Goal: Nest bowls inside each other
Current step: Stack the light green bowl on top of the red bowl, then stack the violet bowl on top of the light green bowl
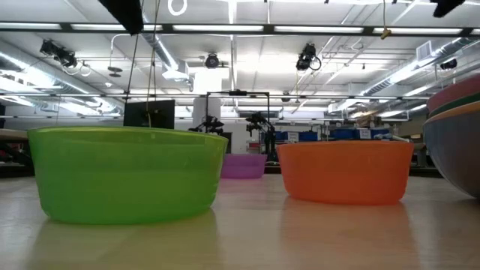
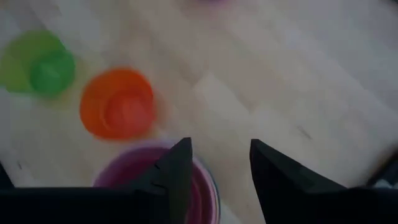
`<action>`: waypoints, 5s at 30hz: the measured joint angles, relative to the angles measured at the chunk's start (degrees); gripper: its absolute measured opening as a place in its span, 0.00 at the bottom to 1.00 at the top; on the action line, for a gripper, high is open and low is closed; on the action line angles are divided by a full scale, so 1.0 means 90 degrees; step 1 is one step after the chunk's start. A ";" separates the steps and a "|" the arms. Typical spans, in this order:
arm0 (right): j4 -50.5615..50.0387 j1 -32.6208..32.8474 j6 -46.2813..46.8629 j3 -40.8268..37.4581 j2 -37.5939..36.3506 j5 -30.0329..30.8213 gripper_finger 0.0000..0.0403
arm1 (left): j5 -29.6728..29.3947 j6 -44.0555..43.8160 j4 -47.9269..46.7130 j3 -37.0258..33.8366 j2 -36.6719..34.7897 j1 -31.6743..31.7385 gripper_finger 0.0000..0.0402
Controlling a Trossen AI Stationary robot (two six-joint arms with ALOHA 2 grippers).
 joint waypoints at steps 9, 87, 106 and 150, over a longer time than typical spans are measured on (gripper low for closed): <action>0.0012 0.0205 0.0113 0.0002 0.0111 0.0447 0.37 | 0.1350 0.0087 0.0669 0.0002 0.1535 0.0286 0.26; -0.0482 0.0848 0.0658 0.0000 0.0388 0.1254 0.34 | 0.2317 0.4871 0.5299 0.2499 0.2656 0.1978 0.01; -0.0479 0.1417 0.0968 0.0000 0.0371 0.2276 0.33 | 0.3267 0.4223 0.8138 0.2517 0.4281 0.2266 0.01; -0.0474 0.0898 0.0842 0.0000 0.0395 0.2092 0.33 | 0.2682 0.4790 0.5154 0.2533 0.2841 0.2227 0.31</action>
